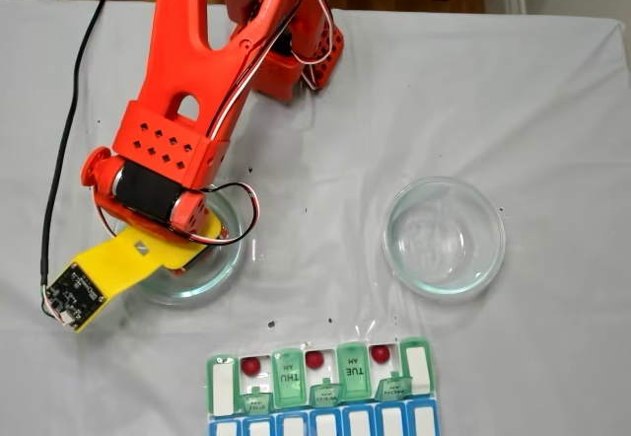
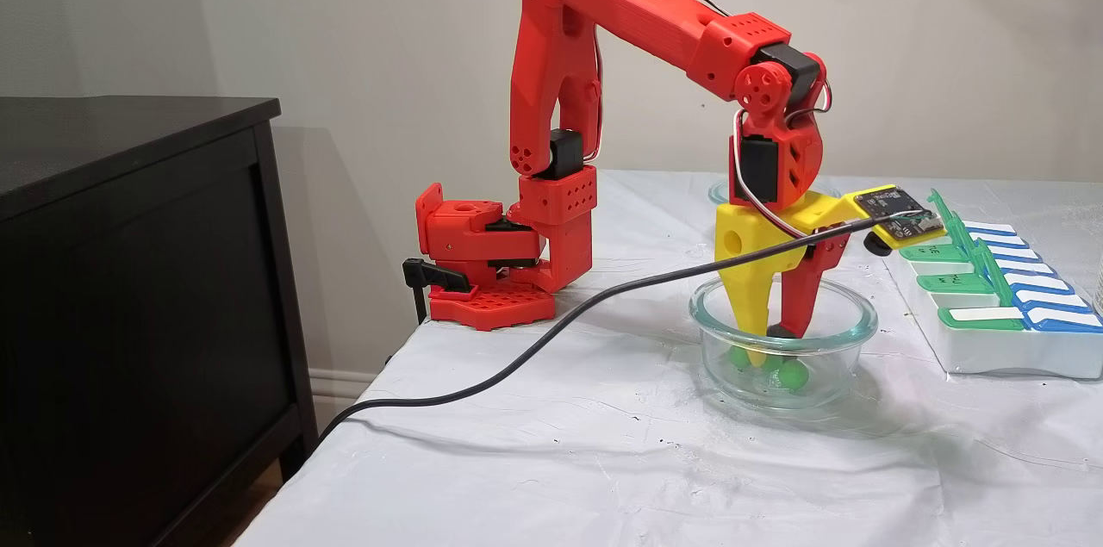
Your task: Sort medicines into box.
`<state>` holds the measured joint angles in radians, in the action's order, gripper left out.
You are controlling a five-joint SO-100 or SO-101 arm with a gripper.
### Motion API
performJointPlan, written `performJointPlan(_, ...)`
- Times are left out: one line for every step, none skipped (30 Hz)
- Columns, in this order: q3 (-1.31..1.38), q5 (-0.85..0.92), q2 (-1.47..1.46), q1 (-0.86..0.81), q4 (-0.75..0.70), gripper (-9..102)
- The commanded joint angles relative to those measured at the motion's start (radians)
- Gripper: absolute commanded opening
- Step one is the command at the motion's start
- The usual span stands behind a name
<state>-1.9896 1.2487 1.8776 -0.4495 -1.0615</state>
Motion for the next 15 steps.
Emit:
performJointPlan(0.011,-0.028,0.138,0.012,0.029,0)
performJointPlan(0.011,-0.043,0.149,0.012,0.038,0)
performJointPlan(0.012,-0.057,0.163,0.014,0.046,0)
performJointPlan(0.014,-0.08,0.183,0.017,0.057,0)
performJointPlan(0.014,-0.101,0.202,0.02,0.067,0)
performJointPlan(0.014,-0.121,0.23,0.021,0.074,0)
performJointPlan(0.014,-0.13,0.258,0.025,0.072,0)
performJointPlan(0.018,-0.137,0.284,0.026,0.064,0)
performJointPlan(0.025,-0.143,0.308,0.029,0.054,0)
performJointPlan(0.031,-0.146,0.339,0.034,0.043,0)
performJointPlan(0.034,-0.147,0.356,0.035,0.035,0)
performJointPlan(0.04,-0.15,0.38,0.04,0.025,0)
performJointPlan(0.048,-0.16,0.41,0.046,0.009,0)
performJointPlan(0.054,-0.17,0.437,0.054,-0.005,0)
performJointPlan(0.058,-0.186,0.465,0.064,-0.015,0)
